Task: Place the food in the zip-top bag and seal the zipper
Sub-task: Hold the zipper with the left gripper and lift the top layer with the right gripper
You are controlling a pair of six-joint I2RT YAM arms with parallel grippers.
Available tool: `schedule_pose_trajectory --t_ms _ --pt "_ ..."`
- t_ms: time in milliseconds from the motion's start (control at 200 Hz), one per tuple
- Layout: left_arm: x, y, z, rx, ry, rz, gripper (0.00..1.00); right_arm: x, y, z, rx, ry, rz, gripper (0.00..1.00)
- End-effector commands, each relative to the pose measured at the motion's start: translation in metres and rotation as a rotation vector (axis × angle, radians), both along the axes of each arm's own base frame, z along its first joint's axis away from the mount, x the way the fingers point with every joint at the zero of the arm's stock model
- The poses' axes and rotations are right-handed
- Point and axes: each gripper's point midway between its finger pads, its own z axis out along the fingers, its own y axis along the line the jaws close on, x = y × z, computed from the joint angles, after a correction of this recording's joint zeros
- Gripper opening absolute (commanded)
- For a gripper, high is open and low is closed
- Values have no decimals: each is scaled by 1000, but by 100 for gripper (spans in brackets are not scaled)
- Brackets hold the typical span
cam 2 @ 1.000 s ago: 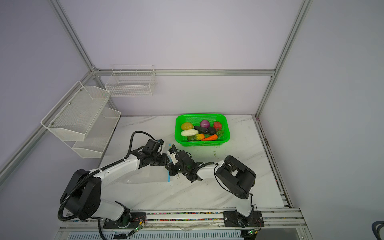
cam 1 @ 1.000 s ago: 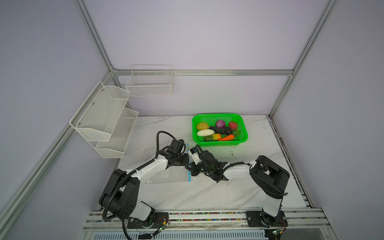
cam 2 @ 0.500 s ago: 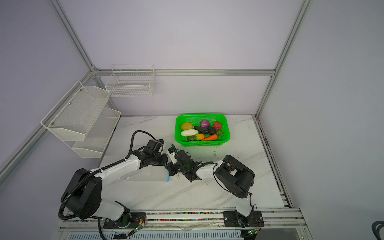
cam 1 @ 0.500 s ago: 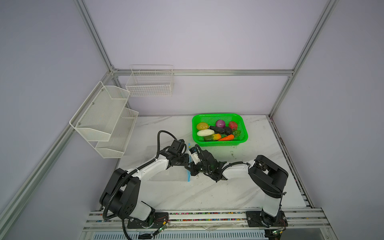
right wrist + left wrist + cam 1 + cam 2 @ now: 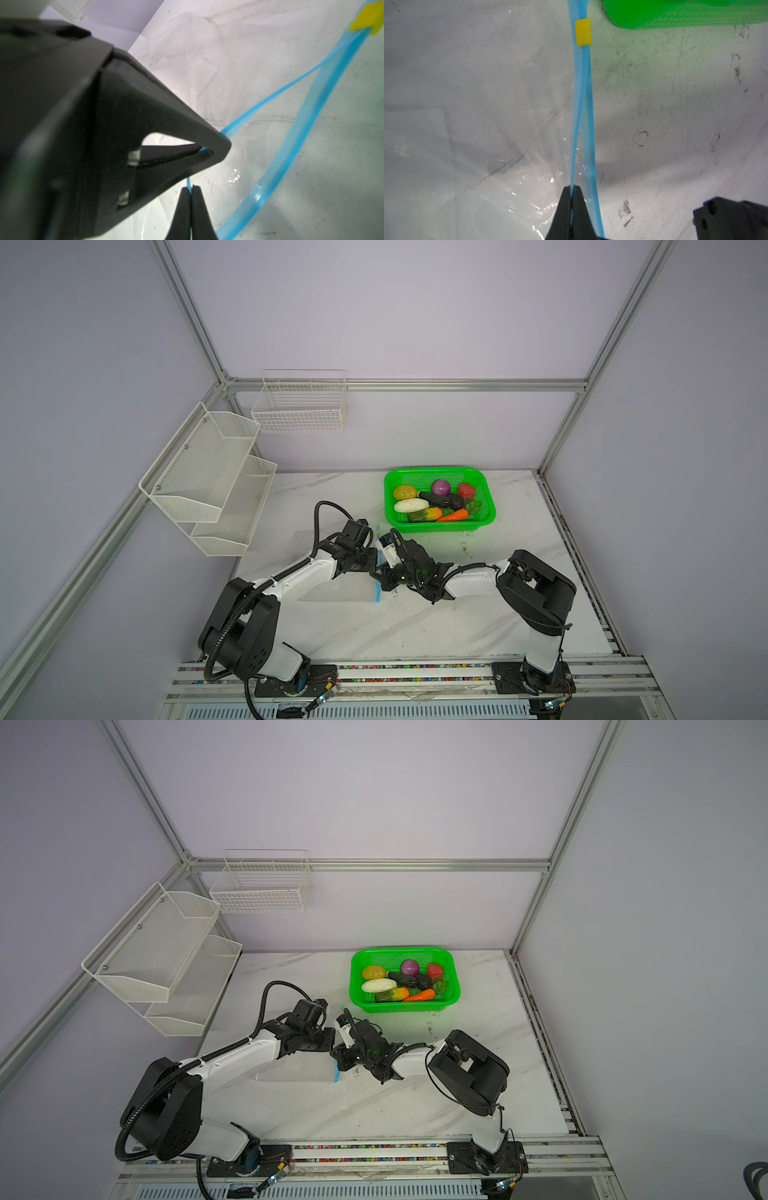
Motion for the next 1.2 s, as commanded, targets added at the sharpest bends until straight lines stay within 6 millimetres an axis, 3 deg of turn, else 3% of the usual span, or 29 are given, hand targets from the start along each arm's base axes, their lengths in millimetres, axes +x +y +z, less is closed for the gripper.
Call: schedule_pose_trajectory --t_ms 0,165,540,825,975,1195 --pt "19 -8 43 -60 -96 45 0 1 0 7 -12 -12 -4 14" --pt "18 -8 67 -117 -113 97 0 7 -17 26 7 -21 -77 32" --pt "16 -3 78 -109 -121 118 0 40 -42 42 54 -48 -182 39" --pt "15 -1 83 -100 -131 114 0 53 -40 54 100 -46 -171 47" --pt "15 -3 89 -109 -143 97 0 59 -38 51 96 -41 -172 49" --pt "16 -11 99 -146 -147 71 0 64 -16 43 116 0 -109 49"
